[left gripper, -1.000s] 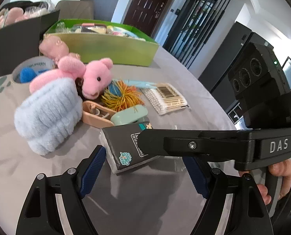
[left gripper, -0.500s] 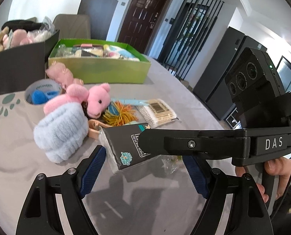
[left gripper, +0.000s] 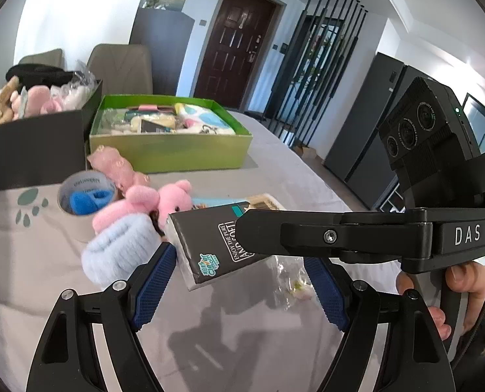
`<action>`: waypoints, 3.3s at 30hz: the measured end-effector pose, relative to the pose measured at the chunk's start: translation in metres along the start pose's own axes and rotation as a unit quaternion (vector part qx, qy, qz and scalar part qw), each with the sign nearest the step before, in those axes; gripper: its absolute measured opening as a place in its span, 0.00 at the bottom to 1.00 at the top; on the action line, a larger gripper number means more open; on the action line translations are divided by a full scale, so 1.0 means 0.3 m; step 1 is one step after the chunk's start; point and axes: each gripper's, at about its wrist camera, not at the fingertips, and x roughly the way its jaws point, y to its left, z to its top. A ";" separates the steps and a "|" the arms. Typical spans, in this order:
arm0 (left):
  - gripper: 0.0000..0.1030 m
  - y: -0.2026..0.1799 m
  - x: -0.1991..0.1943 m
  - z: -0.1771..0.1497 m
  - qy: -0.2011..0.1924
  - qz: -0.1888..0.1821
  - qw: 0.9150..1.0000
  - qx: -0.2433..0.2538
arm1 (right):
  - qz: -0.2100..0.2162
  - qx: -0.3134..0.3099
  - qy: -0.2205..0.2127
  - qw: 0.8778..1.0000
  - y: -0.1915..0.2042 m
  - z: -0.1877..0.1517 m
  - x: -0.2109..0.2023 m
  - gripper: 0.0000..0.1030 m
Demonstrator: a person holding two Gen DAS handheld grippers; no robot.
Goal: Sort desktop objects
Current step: 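Close the right tool on the card pack and lift it, then carry the card pack with the right tool over the green box and lower it, then open the right tool to release the card pack into the green box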
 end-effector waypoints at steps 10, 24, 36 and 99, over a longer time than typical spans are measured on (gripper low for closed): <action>0.79 0.007 -0.027 0.086 -0.022 0.008 1.000 0.011 | 0.003 -0.014 -0.017 1.000 0.039 0.071 -0.018 0.56; 0.79 0.041 -0.087 0.223 -0.062 0.027 0.997 0.023 | 0.017 -0.047 -0.039 0.998 0.124 0.197 -0.034 0.56; 0.79 0.065 -0.100 0.366 -0.091 0.036 0.994 0.042 | 0.025 -0.072 -0.065 0.995 0.181 0.339 -0.042 0.58; 0.79 0.475 0.248 0.514 -0.028 0.072 0.995 -0.065 | 0.006 0.045 -0.036 0.998 -0.135 0.641 0.381 0.90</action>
